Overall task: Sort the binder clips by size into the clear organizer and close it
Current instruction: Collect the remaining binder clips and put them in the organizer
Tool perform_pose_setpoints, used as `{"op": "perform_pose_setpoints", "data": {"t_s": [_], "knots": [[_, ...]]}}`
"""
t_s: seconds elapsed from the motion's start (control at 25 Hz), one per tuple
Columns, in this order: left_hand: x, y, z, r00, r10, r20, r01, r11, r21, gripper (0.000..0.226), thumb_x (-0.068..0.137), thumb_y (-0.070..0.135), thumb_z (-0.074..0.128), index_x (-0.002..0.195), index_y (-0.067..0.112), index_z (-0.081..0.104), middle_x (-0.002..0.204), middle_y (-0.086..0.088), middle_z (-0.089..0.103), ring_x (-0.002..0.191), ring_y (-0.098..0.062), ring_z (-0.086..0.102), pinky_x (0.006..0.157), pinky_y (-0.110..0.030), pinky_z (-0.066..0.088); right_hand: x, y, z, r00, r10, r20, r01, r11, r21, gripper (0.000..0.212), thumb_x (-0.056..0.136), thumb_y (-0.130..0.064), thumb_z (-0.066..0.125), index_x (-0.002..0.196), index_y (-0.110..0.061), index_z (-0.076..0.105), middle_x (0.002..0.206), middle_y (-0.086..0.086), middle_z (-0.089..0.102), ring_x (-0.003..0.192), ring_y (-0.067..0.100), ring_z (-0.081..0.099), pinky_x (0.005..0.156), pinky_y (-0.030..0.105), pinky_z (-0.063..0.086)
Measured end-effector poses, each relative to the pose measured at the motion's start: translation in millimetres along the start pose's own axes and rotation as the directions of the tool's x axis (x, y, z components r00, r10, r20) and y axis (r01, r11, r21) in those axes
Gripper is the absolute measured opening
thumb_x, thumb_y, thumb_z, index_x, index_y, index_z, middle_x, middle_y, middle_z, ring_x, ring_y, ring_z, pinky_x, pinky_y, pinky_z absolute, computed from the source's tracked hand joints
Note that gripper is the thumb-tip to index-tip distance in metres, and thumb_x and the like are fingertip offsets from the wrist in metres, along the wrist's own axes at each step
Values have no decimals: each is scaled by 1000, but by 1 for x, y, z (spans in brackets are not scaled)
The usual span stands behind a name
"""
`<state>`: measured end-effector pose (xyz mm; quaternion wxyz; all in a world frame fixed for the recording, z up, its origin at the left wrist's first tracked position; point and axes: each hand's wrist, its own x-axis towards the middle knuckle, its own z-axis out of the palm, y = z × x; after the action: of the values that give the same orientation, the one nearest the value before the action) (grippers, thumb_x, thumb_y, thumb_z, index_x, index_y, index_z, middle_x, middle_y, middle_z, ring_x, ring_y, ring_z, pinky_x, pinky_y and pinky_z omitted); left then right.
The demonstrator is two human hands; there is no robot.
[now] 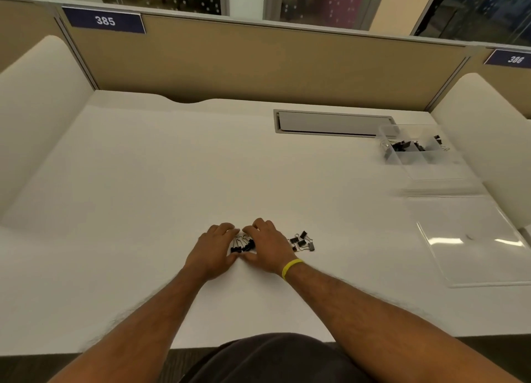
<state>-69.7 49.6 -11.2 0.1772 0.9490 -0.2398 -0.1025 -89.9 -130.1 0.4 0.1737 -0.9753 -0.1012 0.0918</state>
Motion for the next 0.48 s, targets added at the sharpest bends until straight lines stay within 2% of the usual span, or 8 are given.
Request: {"op": "perform_pose_setpoints", "data": {"t_s": [0.12, 0.32, 0.4, 0.48], "knots": [[1, -2, 2, 1000, -12, -17, 11, 999, -37, 58, 87, 36, 62, 139, 16, 47, 142, 1, 45, 125, -21, 44, 101, -37, 41, 3, -2, 3, 999, 39, -10, -39, 999, 34, 40, 86, -38, 64, 117, -14, 59, 117, 5, 48, 108, 24, 44, 77, 36, 47], [1, -2, 1, 999, 4, -37, -6, 999, -48, 59, 87, 34, 62, 140, 16, 46, 142, 1, 45, 126, -21, 43, 101, -35, 41, 3, 3, 5, 992, 114, -45, -105, 981, 165, 28, 81, -27, 67, 105, -13, 65, 106, 4, 52, 103, 23, 45, 77, 35, 48], [0, -3, 0, 999, 3, -34, -5, 997, -77, 60, 86, 31, 62, 141, 16, 44, 142, 1, 45, 126, -21, 43, 101, -34, 41, 2, 6, 4, 983, 173, -65, -150, 953, 264, 25, 77, -25, 70, 100, -15, 67, 102, 2, 54, 99, 20, 48, 77, 30, 46], [1, -3, -1, 998, -26, -65, 15, 987, -161, 59, 86, 27, 62, 140, 16, 44, 140, 0, 47, 124, -20, 45, 102, -33, 40, 1, 9, 1, 960, 265, -95, -198, 874, 443, 24, 74, -24, 73, 96, -16, 68, 99, 2, 57, 92, 15, 55, 76, 23, 47]]}}
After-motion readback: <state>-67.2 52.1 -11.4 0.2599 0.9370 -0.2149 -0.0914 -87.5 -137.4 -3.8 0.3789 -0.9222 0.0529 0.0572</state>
